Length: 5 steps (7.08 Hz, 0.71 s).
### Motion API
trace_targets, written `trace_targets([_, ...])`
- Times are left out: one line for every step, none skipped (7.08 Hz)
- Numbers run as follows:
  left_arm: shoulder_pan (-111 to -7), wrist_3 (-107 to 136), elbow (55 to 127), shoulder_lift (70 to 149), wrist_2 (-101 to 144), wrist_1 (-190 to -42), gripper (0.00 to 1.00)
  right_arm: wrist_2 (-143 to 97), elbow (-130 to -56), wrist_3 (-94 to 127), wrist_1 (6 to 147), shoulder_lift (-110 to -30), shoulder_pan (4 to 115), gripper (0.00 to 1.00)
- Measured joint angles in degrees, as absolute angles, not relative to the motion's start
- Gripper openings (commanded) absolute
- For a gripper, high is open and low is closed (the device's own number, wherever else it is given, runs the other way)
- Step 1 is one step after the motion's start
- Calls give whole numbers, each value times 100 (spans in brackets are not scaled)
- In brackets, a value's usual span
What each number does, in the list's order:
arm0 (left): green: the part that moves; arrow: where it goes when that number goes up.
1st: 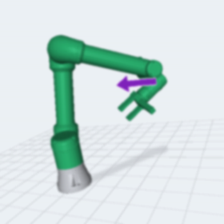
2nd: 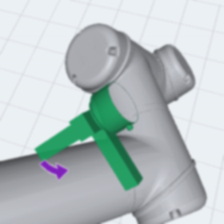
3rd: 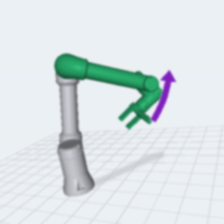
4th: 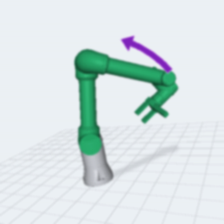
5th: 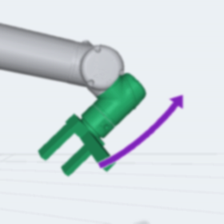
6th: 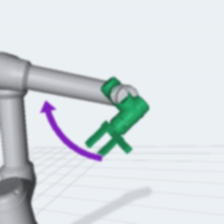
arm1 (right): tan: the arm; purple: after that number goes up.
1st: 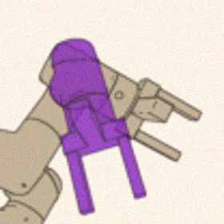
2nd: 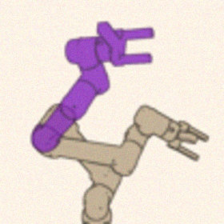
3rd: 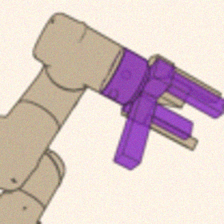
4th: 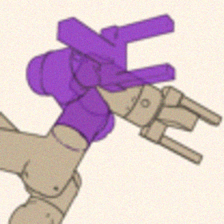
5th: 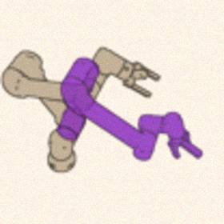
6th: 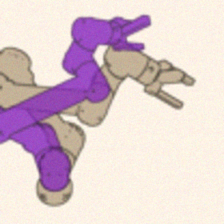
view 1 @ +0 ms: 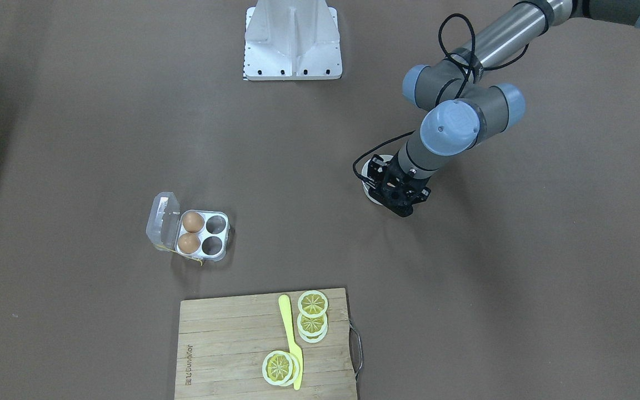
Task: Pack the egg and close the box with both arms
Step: 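Lower the left gripper into the bowl and close on the brown egg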
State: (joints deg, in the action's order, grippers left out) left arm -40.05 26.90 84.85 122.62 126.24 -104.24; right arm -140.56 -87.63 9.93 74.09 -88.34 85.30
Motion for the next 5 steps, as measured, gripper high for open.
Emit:
trace_targets([-3993,2690,8483,12257,12614,-10433,48,-14058,-8763,993,7409,-8824,8530,100])
trace_targets([-3990,2690,8481,12260,12608,-10433,44,-14058,-8763,993,7409,-8819,8530,100])
trace_targets([-3988,2690,8472,12260,12606,-10435,43,-14060,-8763,993,7409,-8817,8531,100])
trace_targets([-3984,2687,8467,12260,12610,-10438,42,-14060,-8762,993,7409,-8816,8533,100])
trace_targets([-3984,2686,8466,12260,12611,-10440,41,-14057,-8758,993,7409,-8816,8532,100])
